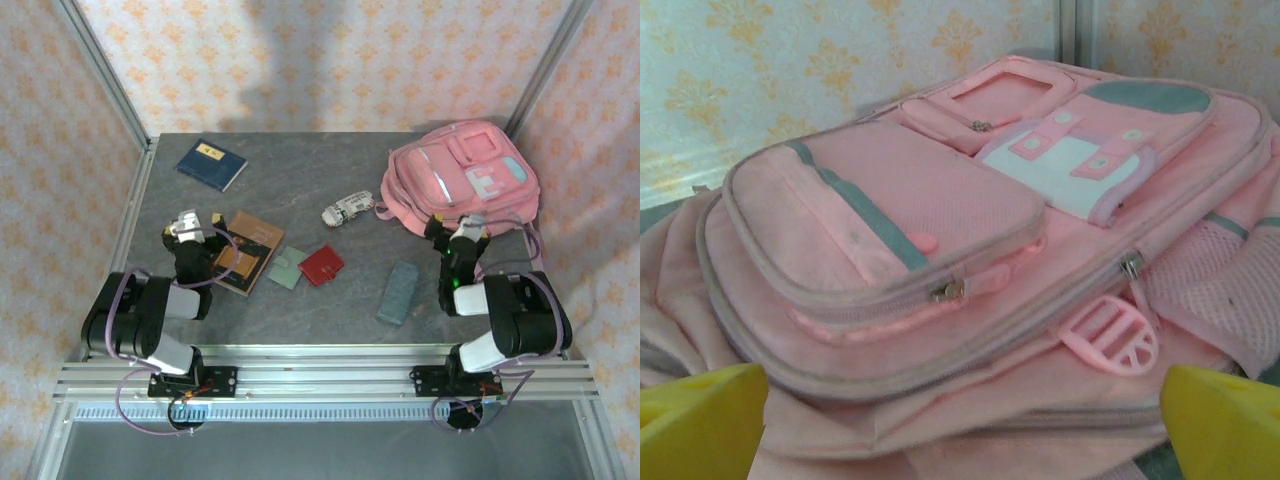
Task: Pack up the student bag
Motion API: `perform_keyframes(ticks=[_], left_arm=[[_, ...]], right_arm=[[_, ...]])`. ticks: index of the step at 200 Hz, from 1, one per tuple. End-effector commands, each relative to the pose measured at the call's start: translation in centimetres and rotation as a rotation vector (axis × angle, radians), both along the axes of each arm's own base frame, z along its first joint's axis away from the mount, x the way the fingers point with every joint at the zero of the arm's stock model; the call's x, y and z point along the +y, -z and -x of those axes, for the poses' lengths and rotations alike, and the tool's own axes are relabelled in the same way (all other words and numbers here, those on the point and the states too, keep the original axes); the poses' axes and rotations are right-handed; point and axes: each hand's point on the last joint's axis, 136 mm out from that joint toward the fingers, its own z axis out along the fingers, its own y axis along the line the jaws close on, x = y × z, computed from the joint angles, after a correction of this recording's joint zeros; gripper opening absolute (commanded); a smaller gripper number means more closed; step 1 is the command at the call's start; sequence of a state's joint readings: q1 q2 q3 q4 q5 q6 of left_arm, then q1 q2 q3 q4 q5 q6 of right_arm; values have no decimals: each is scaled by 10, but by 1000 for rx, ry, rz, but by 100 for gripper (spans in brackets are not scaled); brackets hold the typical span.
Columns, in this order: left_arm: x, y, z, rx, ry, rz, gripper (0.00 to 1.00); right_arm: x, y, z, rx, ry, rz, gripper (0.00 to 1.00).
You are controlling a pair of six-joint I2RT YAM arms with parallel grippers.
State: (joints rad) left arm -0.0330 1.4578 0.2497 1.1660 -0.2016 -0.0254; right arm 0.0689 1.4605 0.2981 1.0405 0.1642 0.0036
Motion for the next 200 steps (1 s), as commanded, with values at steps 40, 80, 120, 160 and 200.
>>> perform_keyframes(ticks=[40,80,120,160,200], left_arm=[[-7,-71,-22,-22,21,138,100],[-41,-81,-20,-66,185,547,99],[-92,-45,-8,146,312,740,68],[-151,3,29,321,404,782,60],[-179,29,52,379,451,835,62]], right_arm=[[9,-79,-4,-121,-28,-176,100],[17,-86,4,-58,-11,-570,84],[46,-62,5,168,-115,-607,55],[46,-16,-1,343,-73,-587,57],[62,-10,-47,402,-97,-587,60]])
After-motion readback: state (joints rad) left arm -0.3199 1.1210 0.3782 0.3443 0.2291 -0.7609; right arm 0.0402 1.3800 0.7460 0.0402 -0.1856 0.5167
